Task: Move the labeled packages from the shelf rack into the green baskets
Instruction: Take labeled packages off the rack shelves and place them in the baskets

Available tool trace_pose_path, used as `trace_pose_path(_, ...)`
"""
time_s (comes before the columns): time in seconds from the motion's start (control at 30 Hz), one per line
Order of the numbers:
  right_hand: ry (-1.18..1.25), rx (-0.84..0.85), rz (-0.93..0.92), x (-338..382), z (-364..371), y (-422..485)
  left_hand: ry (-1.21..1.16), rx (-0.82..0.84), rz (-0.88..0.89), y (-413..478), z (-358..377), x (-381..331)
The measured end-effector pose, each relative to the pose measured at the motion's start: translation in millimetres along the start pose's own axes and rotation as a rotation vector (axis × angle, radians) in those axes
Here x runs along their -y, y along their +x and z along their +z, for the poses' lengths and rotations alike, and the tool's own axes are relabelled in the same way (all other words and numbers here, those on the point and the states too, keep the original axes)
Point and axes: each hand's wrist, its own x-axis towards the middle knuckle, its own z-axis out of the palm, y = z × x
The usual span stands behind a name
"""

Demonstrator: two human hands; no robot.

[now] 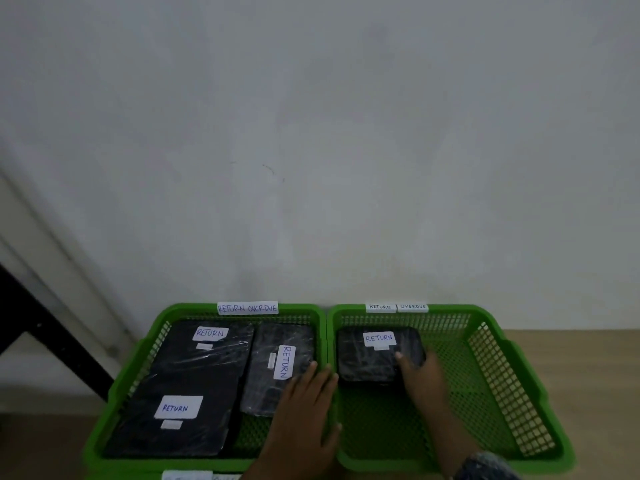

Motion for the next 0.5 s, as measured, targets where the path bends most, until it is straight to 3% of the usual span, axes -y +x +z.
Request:
trace_pose_path(0.27, -0.116, -0.011, -0.182, 9.8, -11.7, -51.4, -0.087, -0.108, -0.038, -28.4, -22.3, -11.3)
trace_pose_path(0.5, -0.327, 0.022, -0.511, 20.8, 2.2, -139.0, 0.003, -0.139, -0.044, -86.8, -48.8, 5.9)
